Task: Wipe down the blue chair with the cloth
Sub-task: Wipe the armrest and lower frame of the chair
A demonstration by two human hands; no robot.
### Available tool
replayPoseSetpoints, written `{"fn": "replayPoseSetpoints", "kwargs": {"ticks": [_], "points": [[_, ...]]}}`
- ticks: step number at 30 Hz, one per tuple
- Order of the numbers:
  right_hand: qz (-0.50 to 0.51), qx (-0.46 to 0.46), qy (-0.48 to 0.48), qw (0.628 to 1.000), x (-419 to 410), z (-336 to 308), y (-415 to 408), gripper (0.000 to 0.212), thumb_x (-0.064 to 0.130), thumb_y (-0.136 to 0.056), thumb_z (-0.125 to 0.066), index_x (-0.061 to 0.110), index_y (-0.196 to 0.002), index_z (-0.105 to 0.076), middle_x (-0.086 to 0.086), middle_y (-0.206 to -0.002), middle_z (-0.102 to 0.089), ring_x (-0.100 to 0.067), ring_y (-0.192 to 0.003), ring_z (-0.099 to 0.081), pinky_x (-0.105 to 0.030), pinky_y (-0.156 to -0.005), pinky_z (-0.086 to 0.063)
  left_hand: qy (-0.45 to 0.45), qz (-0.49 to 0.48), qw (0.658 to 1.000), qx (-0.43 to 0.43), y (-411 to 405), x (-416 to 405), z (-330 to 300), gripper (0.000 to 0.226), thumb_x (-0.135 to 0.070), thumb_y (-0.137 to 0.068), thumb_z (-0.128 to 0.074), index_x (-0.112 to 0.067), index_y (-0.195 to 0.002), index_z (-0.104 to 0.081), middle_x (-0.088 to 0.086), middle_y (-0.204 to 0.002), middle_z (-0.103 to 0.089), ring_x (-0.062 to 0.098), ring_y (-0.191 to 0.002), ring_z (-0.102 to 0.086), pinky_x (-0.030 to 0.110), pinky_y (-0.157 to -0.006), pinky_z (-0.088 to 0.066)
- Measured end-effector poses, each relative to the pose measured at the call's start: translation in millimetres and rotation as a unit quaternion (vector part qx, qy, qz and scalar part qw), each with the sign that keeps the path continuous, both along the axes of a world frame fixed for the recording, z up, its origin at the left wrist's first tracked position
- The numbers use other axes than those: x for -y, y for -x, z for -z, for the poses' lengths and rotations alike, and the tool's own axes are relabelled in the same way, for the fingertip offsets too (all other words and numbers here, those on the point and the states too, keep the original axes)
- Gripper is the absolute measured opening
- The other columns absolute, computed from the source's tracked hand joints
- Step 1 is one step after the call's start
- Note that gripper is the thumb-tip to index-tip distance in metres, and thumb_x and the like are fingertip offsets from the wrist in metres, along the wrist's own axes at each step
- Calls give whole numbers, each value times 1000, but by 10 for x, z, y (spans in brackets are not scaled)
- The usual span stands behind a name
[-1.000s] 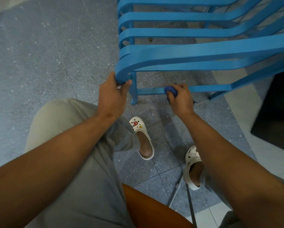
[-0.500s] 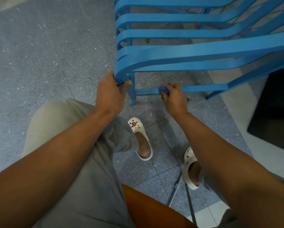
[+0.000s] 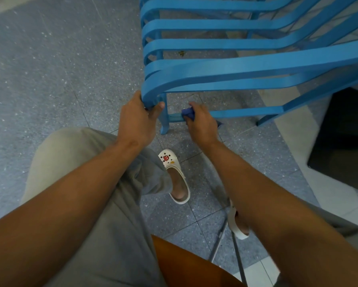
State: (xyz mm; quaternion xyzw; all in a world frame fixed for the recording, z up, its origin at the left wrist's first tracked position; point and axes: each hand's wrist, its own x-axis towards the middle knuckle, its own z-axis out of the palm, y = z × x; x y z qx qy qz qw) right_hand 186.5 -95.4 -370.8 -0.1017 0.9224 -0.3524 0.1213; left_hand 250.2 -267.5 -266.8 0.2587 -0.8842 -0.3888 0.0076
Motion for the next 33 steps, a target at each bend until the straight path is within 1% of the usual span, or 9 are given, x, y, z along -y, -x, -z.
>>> {"fn": "replayPoseSetpoints", "kwargs": {"ticks": [3, 7, 10, 13, 16, 20, 24, 28, 33], "points": [[-1, 3, -31, 1000, -364, -7, 160, 19, 25, -96, -67, 15, -112, -67, -3, -114, -66, -17, -100, -63, -30, -83, -48, -1, -1, 1000, -2, 1, -5, -3, 36, -42, -97, -65, -19, -125, -59, -15, -104, -61, 4, -89, -60, 7, -65, -38], [124, 8, -25, 992, -552, 80, 172, 18, 21, -99, -64, 12, -113, -71, -11, -121, -58, -28, -102, -63, -41, -93, -51, -1, -21, 1000, -10, 1, -41, -10, 37, -43, -95, -66, -21, -125, -61, -18, -103, -60, 0, -89, -59, 2, -60, -37], [175, 26, -8, 984, -233, 106, 51, 19, 19, -100, -61, 12, -114, -71, -10, -123, -55, -28, -100, -63, -42, -91, -52, -12, -22, 1000, -16, 1, -54, -29, 37, -40, -95, -67, -19, -126, -61, -17, -103, -60, -1, -89, -59, -4, -58, -39], [98, 43, 10, 994, 200, 74, -133, 18, 19, -99, -59, 13, -113, -69, -8, -122, -55, -23, -98, -63, -42, -89, -54, -12, -24, 1000, -16, 1, -52, -40, 37, -38, -96, -68, -18, -126, -61, -15, -104, -61, 0, -88, -59, -6, -60, -37], [19, 35, 41, 998, 420, 40, -193, 19, 16, -98, -60, 13, -111, -72, -8, -116, -58, -24, -98, -62, -37, -85, -52, -11, -23, 1000, -11, -1, -44, -37, 36, -39, -96, -68, -19, -125, -61, -14, -104, -63, 1, -88, -61, 0, -60, -42], [-77, 5, -22, 997, 94, 28, -37, 25, 25, -95, -68, 14, -117, -73, -11, -114, -63, -27, -101, -61, -30, -81, -42, -17, -21, 1000, -11, 9, -20, -31, 36, -38, -95, -68, -19, -124, -62, -15, -104, -63, 1, -87, -61, -2, -59, -40], [20, -9, -42, 999, -396, 79, 70, 21, 25, -97, -66, 15, -114, -75, -14, -113, -63, -31, -99, -63, -34, -87, -49, -24, -26, 999, -11, 11, -27, -14, 37, -38, -95, -69, -18, -126, -61, -15, -105, -63, 1, -90, -61, 1, -62, -41], [118, 18, -32, 992, -183, 88, 12, 20, 24, -101, -61, 13, -111, -75, -12, -116, -58, -30, -96, -63, -34, -85, -50, -28, -29, 999, -11, 17, -22, -2, 37, -37, -96, -68, -17, -125, -61, -14, -105, -63, 0, -89, -60, 0, -61, -42], [89, 39, 8, 995, 301, 32, -111, 20, 21, -99, -62, 13, -112, -75, -11, -115, -59, -26, -94, -63, -34, -83, -50, -27, -30, 999, -14, 11, -32, 16, 35, -37, -95, -70, -19, -123, -61, -16, -102, -61, -13, -76, -54, -5, -60, -38]]}}
